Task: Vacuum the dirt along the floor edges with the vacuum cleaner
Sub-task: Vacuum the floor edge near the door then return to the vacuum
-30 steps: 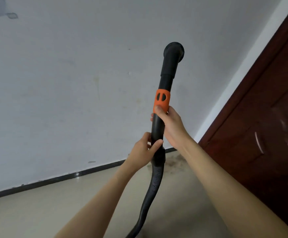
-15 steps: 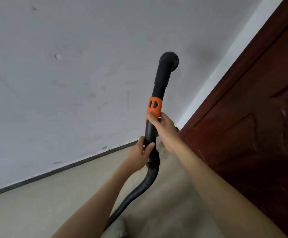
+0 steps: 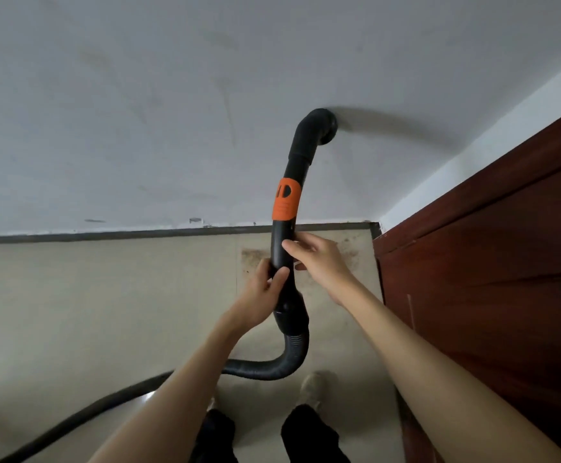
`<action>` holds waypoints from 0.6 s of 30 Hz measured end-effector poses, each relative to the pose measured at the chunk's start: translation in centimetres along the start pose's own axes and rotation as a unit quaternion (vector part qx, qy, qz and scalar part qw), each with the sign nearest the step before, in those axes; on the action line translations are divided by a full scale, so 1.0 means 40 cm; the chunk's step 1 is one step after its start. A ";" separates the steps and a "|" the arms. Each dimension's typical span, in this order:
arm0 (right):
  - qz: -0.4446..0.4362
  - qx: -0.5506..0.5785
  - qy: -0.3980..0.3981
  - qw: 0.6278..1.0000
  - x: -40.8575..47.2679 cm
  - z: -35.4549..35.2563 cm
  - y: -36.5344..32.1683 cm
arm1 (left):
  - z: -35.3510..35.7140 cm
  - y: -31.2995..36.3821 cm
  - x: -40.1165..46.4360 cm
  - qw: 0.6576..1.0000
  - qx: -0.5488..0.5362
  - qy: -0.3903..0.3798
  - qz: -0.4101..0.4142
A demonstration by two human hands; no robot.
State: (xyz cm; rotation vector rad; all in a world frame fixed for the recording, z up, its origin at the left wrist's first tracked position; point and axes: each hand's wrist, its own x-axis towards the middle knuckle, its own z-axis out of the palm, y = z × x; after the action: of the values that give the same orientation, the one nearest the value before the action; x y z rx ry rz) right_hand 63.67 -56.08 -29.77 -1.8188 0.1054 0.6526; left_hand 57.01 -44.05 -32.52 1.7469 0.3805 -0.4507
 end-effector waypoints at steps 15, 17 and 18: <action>0.166 -0.020 -0.145 0.975 0.135 0.146 0.526 | 0.162 -0.486 0.063 0.974 -0.164 -0.004 -0.159; 0.169 -0.040 -0.165 0.971 0.182 0.184 0.588 | 0.161 -0.558 0.097 0.967 -0.193 -0.001 -0.166; 0.169 -0.046 -0.175 0.969 0.207 0.202 0.621 | 0.162 -0.593 0.116 0.964 -0.204 0.003 -0.169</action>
State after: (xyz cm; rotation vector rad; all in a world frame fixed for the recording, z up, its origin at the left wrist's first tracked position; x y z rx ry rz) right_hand 58.02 -55.52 -56.56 -1.7602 0.1529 1.2277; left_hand 48.96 -45.20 -56.21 1.2855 0.7292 -0.5649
